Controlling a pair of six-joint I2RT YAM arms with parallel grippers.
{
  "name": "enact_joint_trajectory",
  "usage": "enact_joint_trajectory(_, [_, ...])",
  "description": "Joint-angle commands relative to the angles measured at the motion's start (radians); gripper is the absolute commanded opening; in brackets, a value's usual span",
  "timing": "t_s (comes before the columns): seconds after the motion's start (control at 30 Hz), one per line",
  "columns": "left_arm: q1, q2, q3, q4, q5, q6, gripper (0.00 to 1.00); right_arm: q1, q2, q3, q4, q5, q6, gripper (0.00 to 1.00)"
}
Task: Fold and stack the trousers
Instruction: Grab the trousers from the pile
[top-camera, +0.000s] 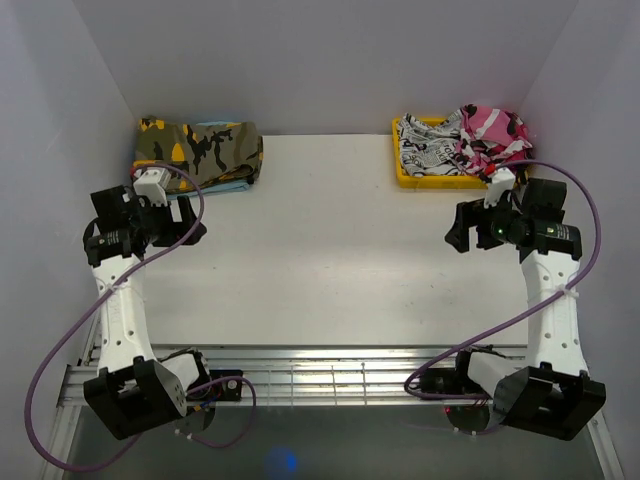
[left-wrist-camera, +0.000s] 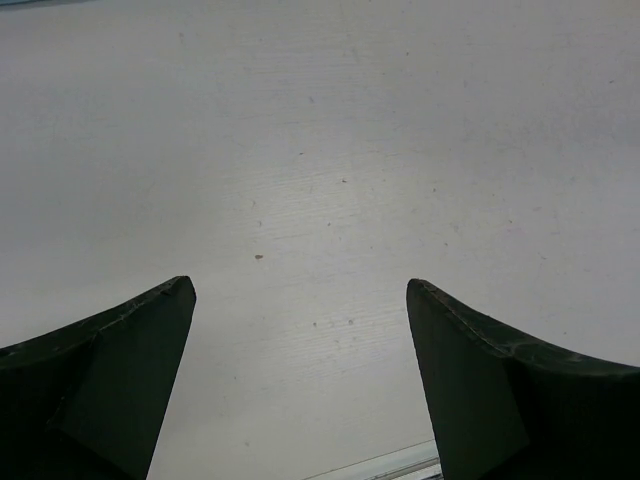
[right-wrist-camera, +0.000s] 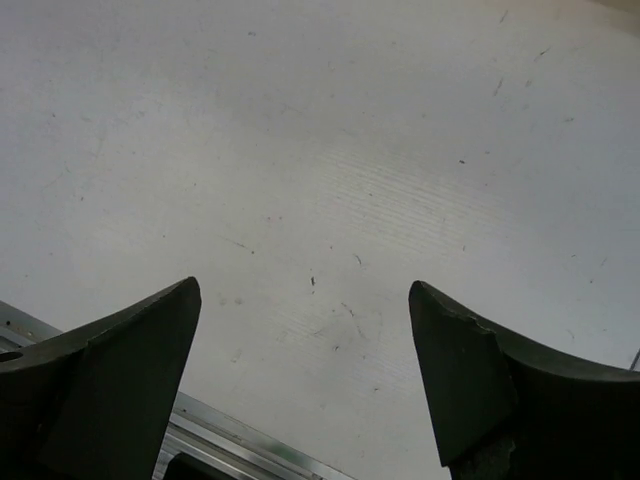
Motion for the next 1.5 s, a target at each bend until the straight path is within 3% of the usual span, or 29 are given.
enact_joint_trajectory(0.0, [0.003, -0.003, 0.060, 0.054, 0.042, -0.092, 0.98, -0.003, 0.068, 0.144, 0.062, 0.027, 0.045, 0.90])
enact_joint_trajectory(0.17, [0.003, -0.003, 0.079, 0.146, 0.201, -0.163, 0.98, -0.003, 0.287, 0.397, 0.150, 0.135, 0.071, 0.90])
enact_joint_trajectory(0.2, [0.003, -0.002, 0.074, 0.160, 0.251, -0.171, 0.98, -0.004, 0.386, 0.511, 0.153, 0.166, 0.079, 0.90])
enact_joint_trajectory(0.4, [0.001, 0.018, 0.042, 0.285, 0.315, -0.281, 0.98, -0.030, 0.811, 0.982, 0.124, 0.231, 0.118, 0.90])
enact_joint_trajectory(0.53, [0.003, 0.041, -0.005, 0.318, 0.332, -0.295, 0.98, -0.032, 1.062, 1.254, 0.084, 0.306, 0.035, 0.90])
enact_joint_trajectory(0.6, [0.003, 0.058, -0.021, 0.322, 0.330, -0.292, 0.98, -0.030, 1.119, 1.255, 0.131, 0.353, -0.037, 0.90])
enact_joint_trajectory(0.73, [0.003, 0.078, -0.053, 0.321, 0.324, -0.275, 0.98, -0.030, 1.128, 1.066, 0.378, 0.444, -0.096, 0.90])
enact_joint_trajectory(1.13, [0.003, 0.078, -0.007, 0.303, 0.266, -0.290, 0.98, -0.033, 1.323, 1.049, 0.383, 0.576, -0.027, 0.94])
enact_joint_trajectory(1.2, [0.003, 0.080, 0.005, 0.293, 0.266, -0.298, 0.98, -0.035, 1.331, 1.052, 0.382, 0.571, -0.019, 0.79])
enact_joint_trajectory(1.23, [0.003, 0.078, 0.013, 0.290, 0.266, -0.299, 0.98, -0.035, 1.331, 1.055, 0.380, 0.561, -0.014, 0.60])
enact_joint_trajectory(1.3, [0.003, 0.078, 0.020, 0.289, 0.266, -0.306, 0.98, -0.035, 1.322, 1.063, 0.379, 0.530, -0.002, 0.39])
enact_joint_trajectory(1.33, [0.003, 0.078, 0.025, 0.289, 0.264, -0.307, 0.98, -0.035, 1.317, 1.084, 0.371, 0.516, -0.001, 0.18])
enact_joint_trajectory(1.37, [0.003, 0.080, 0.030, 0.289, 0.263, -0.309, 0.98, -0.035, 1.312, 1.098, 0.363, 0.502, 0.002, 0.08])
enact_joint_trajectory(1.47, [0.004, 0.080, 0.040, 0.289, 0.260, -0.318, 0.98, -0.035, 1.274, 1.158, 0.349, 0.450, 0.015, 0.08])
